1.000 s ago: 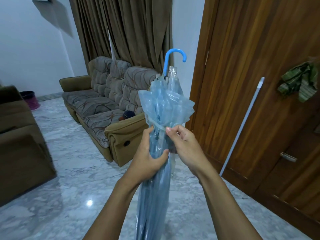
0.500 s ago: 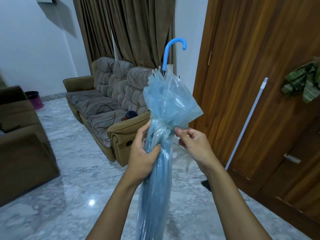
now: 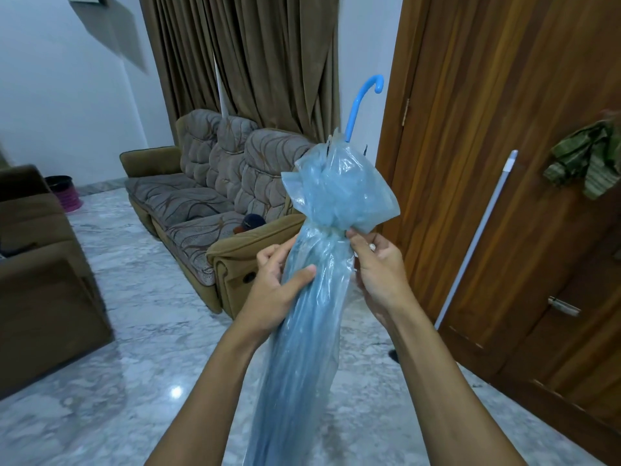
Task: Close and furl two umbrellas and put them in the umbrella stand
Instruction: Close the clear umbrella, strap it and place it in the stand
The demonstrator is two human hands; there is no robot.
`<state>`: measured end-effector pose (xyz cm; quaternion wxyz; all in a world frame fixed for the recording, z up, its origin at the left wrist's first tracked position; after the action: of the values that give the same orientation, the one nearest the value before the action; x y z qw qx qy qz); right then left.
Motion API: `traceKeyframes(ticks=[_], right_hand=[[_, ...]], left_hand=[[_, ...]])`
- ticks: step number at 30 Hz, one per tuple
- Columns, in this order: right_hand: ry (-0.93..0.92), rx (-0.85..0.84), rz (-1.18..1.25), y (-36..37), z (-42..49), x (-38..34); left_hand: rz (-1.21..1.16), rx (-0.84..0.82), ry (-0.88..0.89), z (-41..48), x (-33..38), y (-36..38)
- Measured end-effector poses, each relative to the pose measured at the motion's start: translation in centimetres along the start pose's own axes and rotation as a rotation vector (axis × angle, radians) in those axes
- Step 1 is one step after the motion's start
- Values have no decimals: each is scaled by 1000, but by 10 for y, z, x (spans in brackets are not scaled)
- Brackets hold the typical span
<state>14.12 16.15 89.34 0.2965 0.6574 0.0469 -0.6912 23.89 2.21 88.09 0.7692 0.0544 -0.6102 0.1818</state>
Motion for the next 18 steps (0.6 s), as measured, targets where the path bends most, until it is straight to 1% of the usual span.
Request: traceKeyframes(ticks=[2, 5, 7, 9, 11, 12, 15, 18], right_hand=[[-40, 8, -71, -1, 2, -5], [-70, 16, -156, 2, 4, -10], [-100, 23, -190, 4, 1, -14], [-128, 33, -227, 4, -1, -18], [-124, 39, -243, 6, -2, -16], [-112, 38, -244, 7, -3, -14], [-73, 10, -209, 14, -5, -6], [-53, -52, -148, 21, -7, -1]], left_hand=[[132, 59, 90, 0, 10, -2], [209, 79, 170, 1, 21, 1], [215, 72, 137, 3, 20, 2], [186, 19, 87, 3, 17, 7], [182, -48, 53, 0, 14, 16], [202, -51, 49, -1, 12, 18], [262, 87, 117, -4, 16, 13], [221, 220, 139, -6, 18, 6]])
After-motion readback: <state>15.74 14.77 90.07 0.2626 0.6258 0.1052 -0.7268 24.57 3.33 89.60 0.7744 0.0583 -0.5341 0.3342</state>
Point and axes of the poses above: each hand's wrist, its own z-axis towards the middle knuckle, its own y-axis out of the palm, x = y × z, the point moved 8 cm from there along z, towards the middle knuckle, and after that the axes turned 7 degrees about -x, right-handed, at the moved point
